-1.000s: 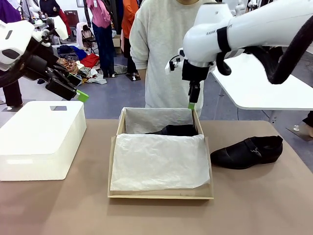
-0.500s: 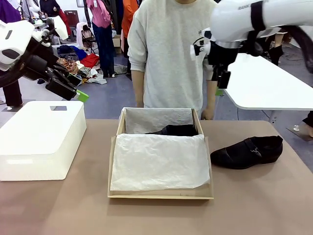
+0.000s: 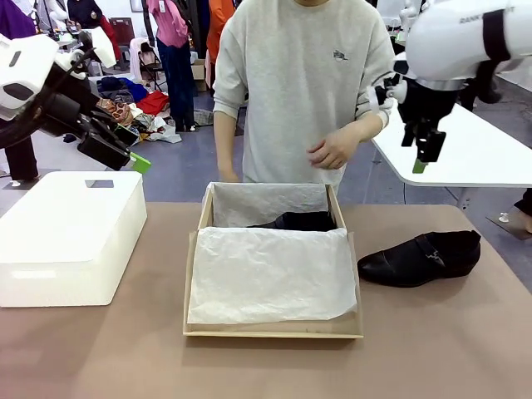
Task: Pack the shoes into the box.
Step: Place the other shoe of the Shoes into the Shoes Box.
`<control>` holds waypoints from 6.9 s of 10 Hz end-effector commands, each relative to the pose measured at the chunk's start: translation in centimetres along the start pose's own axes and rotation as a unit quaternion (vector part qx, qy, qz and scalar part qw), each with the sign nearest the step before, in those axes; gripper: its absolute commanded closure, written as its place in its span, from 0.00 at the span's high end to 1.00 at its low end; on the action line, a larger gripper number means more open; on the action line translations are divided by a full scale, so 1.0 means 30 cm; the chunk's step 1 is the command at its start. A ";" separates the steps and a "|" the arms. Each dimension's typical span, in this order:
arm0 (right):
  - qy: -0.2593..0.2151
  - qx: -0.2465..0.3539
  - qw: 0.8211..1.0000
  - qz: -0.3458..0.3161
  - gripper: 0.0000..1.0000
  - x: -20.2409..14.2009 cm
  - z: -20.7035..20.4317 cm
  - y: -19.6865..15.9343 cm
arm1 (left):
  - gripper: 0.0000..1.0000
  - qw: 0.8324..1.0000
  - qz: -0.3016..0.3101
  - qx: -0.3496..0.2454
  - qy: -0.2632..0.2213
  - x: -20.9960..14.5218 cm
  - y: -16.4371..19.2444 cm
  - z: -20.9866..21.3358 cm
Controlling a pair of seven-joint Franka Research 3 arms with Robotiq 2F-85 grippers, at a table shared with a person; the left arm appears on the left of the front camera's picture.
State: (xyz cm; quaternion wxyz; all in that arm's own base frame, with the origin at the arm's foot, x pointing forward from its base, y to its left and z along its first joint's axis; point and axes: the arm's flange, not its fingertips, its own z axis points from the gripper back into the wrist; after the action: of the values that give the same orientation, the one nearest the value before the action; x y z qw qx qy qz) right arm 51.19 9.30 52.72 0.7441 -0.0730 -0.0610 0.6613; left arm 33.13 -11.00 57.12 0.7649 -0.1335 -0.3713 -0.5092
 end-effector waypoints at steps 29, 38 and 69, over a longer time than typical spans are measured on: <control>-0.041 0.039 0.998 0.006 1.00 -0.419 -0.545 0.082 | 1.00 1.000 0.000 -0.004 -0.004 0.000 0.000 0.002; -0.045 0.074 0.996 -0.004 1.00 -0.420 -0.648 0.023 | 1.00 1.000 0.000 -0.004 -0.004 0.000 0.000 0.002; -0.024 0.154 0.948 -0.279 0.00 -0.389 -0.148 -0.047 | 1.00 1.000 0.000 -0.004 -0.004 0.000 0.000 0.002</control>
State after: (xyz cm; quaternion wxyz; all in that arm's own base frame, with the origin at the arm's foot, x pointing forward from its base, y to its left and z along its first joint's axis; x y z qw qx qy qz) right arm 51.89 -3.76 47.90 0.8918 0.0756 0.0102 0.4459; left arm 33.14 -11.00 57.12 0.7649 -0.1335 -0.3713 -0.5091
